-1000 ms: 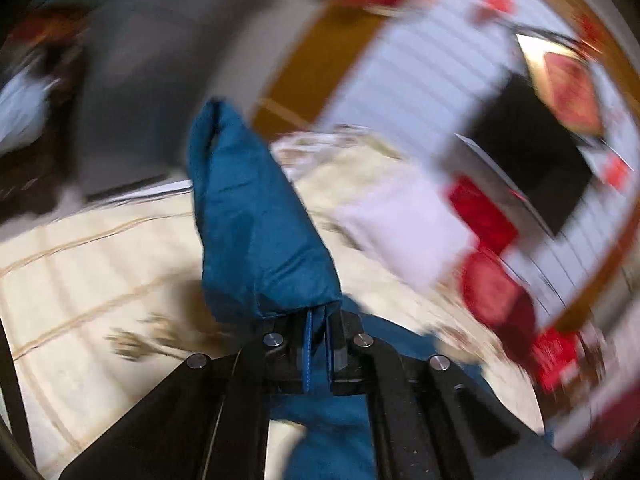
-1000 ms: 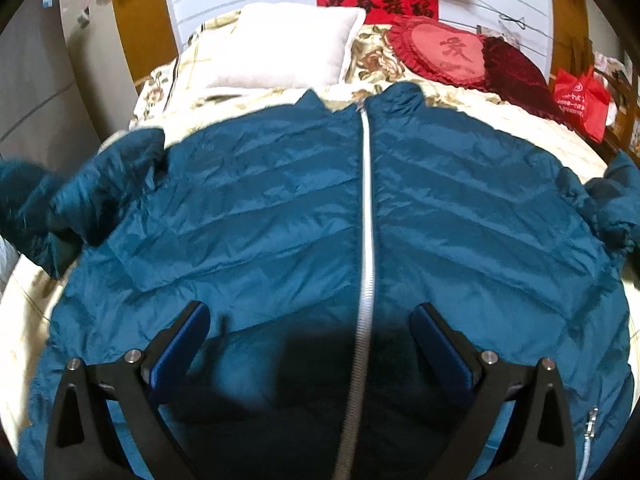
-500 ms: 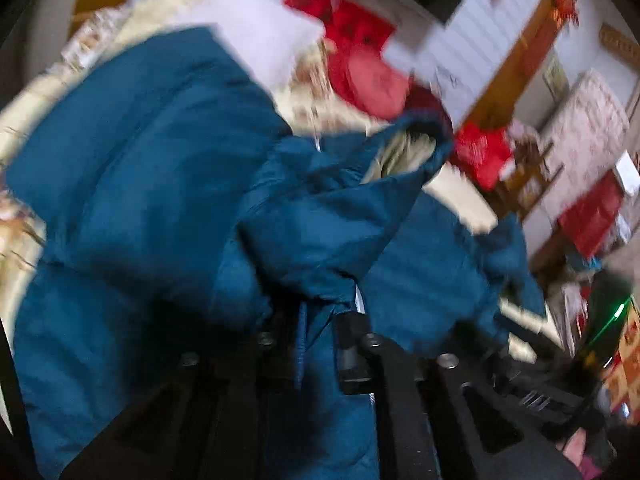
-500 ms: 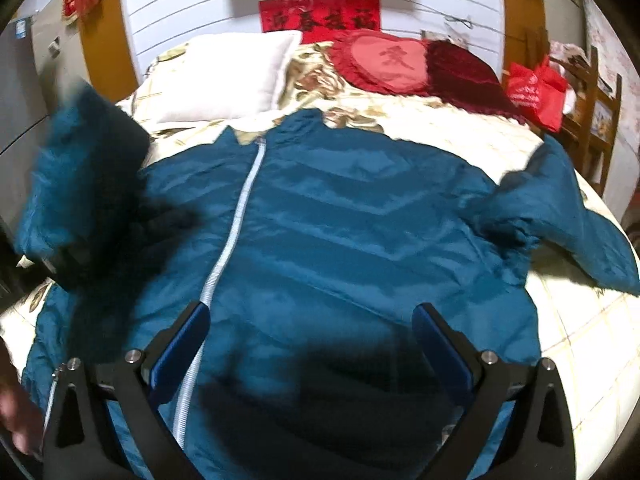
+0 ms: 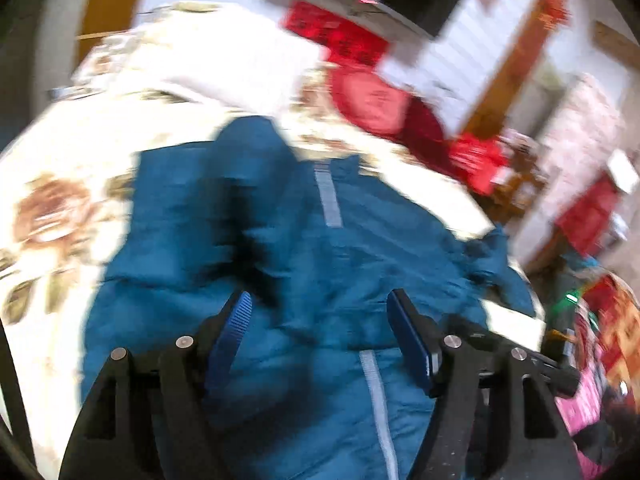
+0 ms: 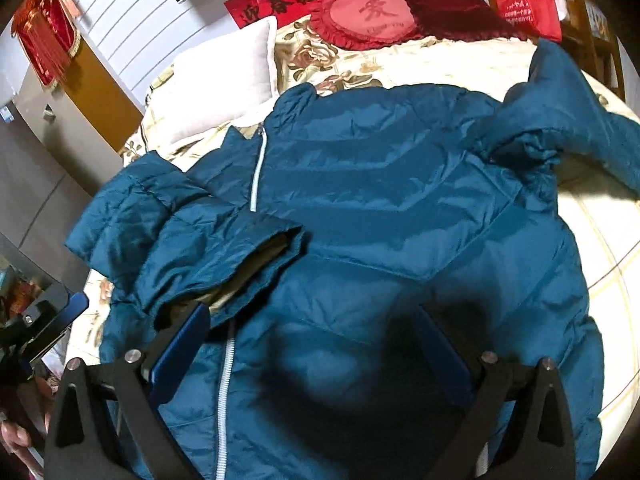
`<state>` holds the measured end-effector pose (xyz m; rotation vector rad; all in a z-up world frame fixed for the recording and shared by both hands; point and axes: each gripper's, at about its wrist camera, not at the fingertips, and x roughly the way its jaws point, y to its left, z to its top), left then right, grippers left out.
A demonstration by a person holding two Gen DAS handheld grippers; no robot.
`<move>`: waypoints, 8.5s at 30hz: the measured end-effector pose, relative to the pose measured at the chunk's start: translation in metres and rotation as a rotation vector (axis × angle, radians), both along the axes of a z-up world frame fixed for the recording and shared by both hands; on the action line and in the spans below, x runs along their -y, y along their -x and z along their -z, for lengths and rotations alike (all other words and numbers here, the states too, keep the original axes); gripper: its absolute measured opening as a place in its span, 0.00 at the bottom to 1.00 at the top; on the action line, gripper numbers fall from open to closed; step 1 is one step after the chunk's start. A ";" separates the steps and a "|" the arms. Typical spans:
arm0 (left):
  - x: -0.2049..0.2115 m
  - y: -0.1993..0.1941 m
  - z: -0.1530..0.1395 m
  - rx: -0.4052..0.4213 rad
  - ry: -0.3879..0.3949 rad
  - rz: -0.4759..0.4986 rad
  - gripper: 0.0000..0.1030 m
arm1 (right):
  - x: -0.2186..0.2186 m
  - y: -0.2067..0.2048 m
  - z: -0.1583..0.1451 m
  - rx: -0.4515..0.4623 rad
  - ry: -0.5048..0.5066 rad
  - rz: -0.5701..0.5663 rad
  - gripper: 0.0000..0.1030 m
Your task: Fold large clothes
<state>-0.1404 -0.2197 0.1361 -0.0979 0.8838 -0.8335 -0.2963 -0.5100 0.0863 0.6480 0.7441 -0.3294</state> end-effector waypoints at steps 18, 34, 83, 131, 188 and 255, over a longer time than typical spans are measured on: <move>-0.051 -0.075 0.082 -0.110 -0.158 -0.341 0.50 | -0.006 -0.082 -0.024 0.049 0.198 -0.065 0.14; -0.042 -0.074 0.087 -0.047 -0.214 -0.351 0.50 | 0.071 -0.075 -0.015 -0.135 0.447 0.143 0.13; -0.004 -0.096 0.110 0.009 -0.296 -0.303 0.60 | 0.095 -0.095 0.023 -0.200 0.367 -0.017 0.68; 0.001 -0.075 0.090 0.125 -0.295 -0.301 0.58 | 0.058 -0.047 0.014 -0.253 0.354 -0.036 0.77; 0.034 0.019 0.076 0.184 -0.313 -0.216 0.58 | -0.010 0.018 0.003 -0.162 0.390 -0.224 0.78; 0.002 -0.056 0.078 0.074 -0.283 -0.328 0.58 | 0.086 -0.036 -0.021 -0.148 0.271 -0.073 0.78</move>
